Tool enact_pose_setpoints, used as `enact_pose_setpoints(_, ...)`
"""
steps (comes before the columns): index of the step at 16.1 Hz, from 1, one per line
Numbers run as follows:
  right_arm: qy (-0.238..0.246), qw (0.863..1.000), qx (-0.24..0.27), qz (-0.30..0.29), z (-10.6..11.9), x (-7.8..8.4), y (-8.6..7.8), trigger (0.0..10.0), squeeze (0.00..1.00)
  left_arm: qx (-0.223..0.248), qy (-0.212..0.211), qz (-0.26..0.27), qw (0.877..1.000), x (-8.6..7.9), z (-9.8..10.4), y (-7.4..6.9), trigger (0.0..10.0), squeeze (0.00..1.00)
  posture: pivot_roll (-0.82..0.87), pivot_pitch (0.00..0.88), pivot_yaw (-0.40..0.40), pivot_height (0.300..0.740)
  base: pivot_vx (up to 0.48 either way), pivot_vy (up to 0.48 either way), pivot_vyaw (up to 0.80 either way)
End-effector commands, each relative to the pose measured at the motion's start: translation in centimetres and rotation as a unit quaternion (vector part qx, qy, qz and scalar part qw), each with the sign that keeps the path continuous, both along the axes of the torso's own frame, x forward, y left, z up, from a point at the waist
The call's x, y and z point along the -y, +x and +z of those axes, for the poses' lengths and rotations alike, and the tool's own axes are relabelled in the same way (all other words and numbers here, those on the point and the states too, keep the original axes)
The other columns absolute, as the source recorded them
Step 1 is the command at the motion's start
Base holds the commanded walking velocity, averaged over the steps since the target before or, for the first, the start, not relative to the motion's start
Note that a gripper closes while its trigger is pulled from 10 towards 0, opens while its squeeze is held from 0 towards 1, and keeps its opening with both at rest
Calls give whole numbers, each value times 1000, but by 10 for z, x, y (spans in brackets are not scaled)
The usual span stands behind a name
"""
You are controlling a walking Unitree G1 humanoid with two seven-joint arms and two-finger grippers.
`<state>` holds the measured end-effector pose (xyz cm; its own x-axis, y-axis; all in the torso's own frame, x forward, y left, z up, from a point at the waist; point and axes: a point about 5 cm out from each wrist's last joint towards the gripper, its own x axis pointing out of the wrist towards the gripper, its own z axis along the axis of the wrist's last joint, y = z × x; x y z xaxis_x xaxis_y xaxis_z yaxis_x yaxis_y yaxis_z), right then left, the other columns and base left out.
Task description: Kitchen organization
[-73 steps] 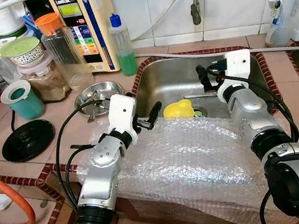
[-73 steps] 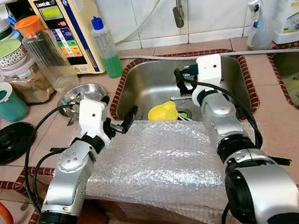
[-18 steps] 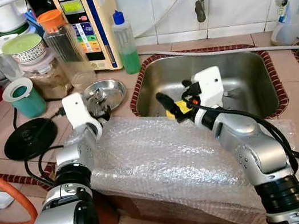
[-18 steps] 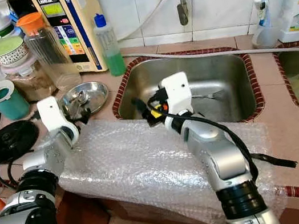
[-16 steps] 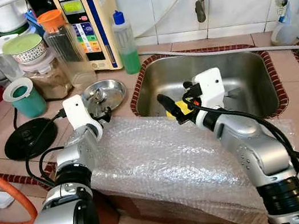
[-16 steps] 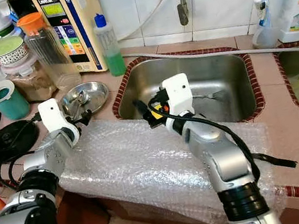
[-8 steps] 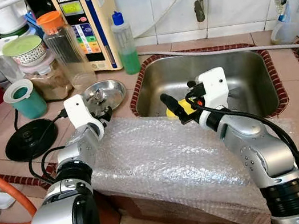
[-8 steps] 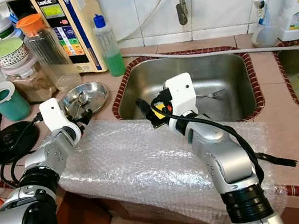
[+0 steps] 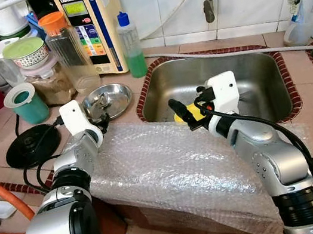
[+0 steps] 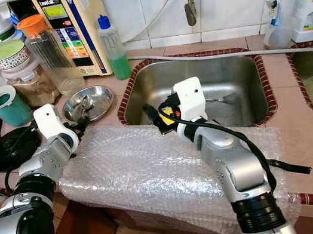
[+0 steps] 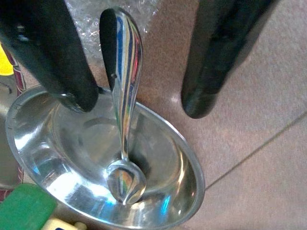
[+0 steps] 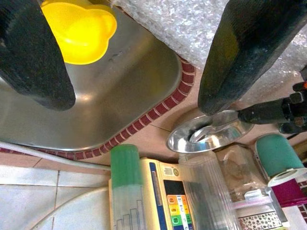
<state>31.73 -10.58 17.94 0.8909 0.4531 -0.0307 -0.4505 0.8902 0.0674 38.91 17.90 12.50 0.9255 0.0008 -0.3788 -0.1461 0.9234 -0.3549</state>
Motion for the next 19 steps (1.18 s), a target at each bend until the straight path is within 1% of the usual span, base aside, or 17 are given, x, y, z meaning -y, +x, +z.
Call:
enact_pose_setpoints(1, 8, 1000, 10, 1, 7, -1, -3, 10000, 0, -4, -8, 13, 1000, -6, 4, 2, 314, 0, -6, 0, 166, 740, 0, 0, 0)
enact_pose_setpoints(2, 9, 1000, 9, 0, 7, -1, -3, 10000, 0, -1, -10, 12, 1000, -6, 5, 2, 745, 0, -7, 0, 167, 740, 0, 0, 0)
enact_pose_setpoints(3, 15, 1000, 5, 9, 7, -1, -4, 10000, 0, 1, -16, 1, 1000, -4, 7, 3, 6039, 0, -4, 0, 169, 740, 0, 0, 0)
enact_pose_setpoints(4, 20, 1000, -1, 23, 6, -3, -6, 10000, 0, 1, -20, -1, 1000, -4, 7, 3, 10000, 0, -2, 0, 170, 740, 0, 0, 0)
enact_pose_setpoints(6, 35, 997, -24, 70, 4, -9, -13, 10000, 0, -1, -26, -2, 1000, -4, 6, 2, 10000, 0, -3, 0, 176, 740, 0, 0, 0)
enact_pose_setpoints(7, 28, 995, -34, 94, 2, -12, -17, 10000, 0, -5, -24, -3, 1000, -5, 6, 2, 10000, 0, 1, 0, 175, 740, 0, 0, 0)
enact_pose_setpoints(8, 15, 989, -65, 136, -7, -16, -27, 10000, 0, -7, -21, -6, 1000, -5, 5, 2, 10000, 0, 1, 0, 175, 740, 0, 0, 0)
enact_pose_setpoints(11, -2, 986, -90, 139, -17, -16, -31, 10000, 0, -7, -27, -6, 1000, -6, 5, 2, 10000, 0, 5, 0, 173, 740, 0, 0, 0)
enact_pose_setpoints(12, -4, 986, -95, 137, -19, -16, -31, 10000, 0, -10, -26, -1, 1000, -7, 5, 1, 5020, 0, 4, 0, 173, 740, 0, 0, 0)
enact_pose_setpoints(13, -9, 985, -99, 138, -19, -16, -32, 10000, 0, -13, -43, 8, 999, -9, 3, 0, 0, 0, 3, 0, 174, 740, 0, 0, 0)
enact_pose_setpoints(16, -18, 985, -101, 142, -20, -17, -33, 10000, 0, -19, -52, 11, 998, -11, 1, -1, 0, 0, 4, 0, 176, 740, 0, 0, 0)
enact_pose_setpoints(19, -26, 985, -100, 140, -20, -17, -33, 10000, 0, -18, -48, 17, 999, -14, 3, 0, 0, 0, 4, 0, 177, 740, 0, 0, 0)
